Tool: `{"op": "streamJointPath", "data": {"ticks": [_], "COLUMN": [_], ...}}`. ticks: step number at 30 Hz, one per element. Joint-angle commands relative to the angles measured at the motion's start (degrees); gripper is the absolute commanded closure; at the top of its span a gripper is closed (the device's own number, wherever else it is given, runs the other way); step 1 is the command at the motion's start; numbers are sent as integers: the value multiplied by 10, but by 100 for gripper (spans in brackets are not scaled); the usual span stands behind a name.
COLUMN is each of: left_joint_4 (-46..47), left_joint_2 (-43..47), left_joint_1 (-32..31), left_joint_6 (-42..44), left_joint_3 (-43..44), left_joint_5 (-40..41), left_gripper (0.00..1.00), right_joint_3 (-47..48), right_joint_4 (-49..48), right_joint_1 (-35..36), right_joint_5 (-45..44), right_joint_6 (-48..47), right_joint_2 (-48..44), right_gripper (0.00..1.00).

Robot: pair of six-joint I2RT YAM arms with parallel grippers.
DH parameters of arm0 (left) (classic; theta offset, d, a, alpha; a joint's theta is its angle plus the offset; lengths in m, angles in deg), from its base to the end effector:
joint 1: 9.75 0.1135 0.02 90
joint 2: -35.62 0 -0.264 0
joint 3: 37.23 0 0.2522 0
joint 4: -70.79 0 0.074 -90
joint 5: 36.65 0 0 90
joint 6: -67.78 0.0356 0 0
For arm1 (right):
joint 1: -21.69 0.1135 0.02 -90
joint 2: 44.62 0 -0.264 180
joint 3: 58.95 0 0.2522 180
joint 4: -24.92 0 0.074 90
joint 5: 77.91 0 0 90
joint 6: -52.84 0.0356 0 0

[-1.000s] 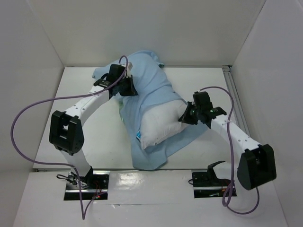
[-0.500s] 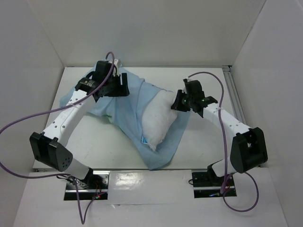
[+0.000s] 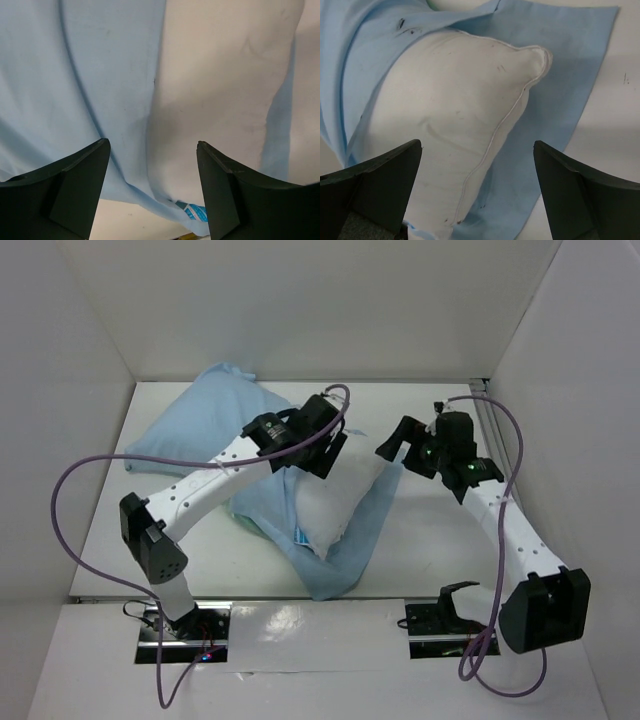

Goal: Put the pillow into the pillowcase

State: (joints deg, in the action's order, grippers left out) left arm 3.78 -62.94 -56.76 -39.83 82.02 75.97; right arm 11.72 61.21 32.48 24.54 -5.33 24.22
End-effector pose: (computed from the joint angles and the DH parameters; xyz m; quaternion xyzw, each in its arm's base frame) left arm 0.2616 -0.2606 0.3864 0.1604 0.8989 -0.0411 0.4056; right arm 0.2603 0.0574 0.3062 0.1109 0.8740 0.2577 0.3966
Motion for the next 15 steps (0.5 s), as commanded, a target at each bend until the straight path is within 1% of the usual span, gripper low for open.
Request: {"op": "streamJointPath", "data": {"ticks": [1,4,5,6,7,8,9,11,13,14,15], "left_joint_4": [-29,-29,-29,-23,-23,-23,-23,-23,-23,-23,-38], "left_joint_2": [-4,-10,-10,-17,-17,-23,-23,-29,-37,-43,-43], "left_joint_1": [0,-5,-5,-5,-5,-5,-5,-5,-5,-5,-5], "left_joint_6": [24,24,24,24,24,24,24,24,24,24,24], "left_joint_3": [-11,-40,-40,-48,-48,-48,-48,-48,-30,-23,-13], "left_joint_5": [39,71,84,84,84,76,71,58,58,58,48], "left_gripper": [17,19,20,25,26,30,35,55,80,100,100], "right_joint_3": [-35,-63,-84,-93,-99,-110,-110,-116,-116,-116,-122], "right_joint_4": [25,9,-13,-26,-47,-60,-70,-104,-128,-151,-163], "right_joint_1": [-6,-6,17,31,47,82,99,143,163,168,173], "right_joint_5": [57,95,95,95,95,95,87,75,64,58,57], "right_joint_6": [14,37,44,58,65,79,86,98,110,111,117], "right_joint_2": [-31,-42,-42,-42,-37,-30,-21,1,18,23,37], "right_gripper": [0,0,0,0,0,0,0,0,0,1,8]}}
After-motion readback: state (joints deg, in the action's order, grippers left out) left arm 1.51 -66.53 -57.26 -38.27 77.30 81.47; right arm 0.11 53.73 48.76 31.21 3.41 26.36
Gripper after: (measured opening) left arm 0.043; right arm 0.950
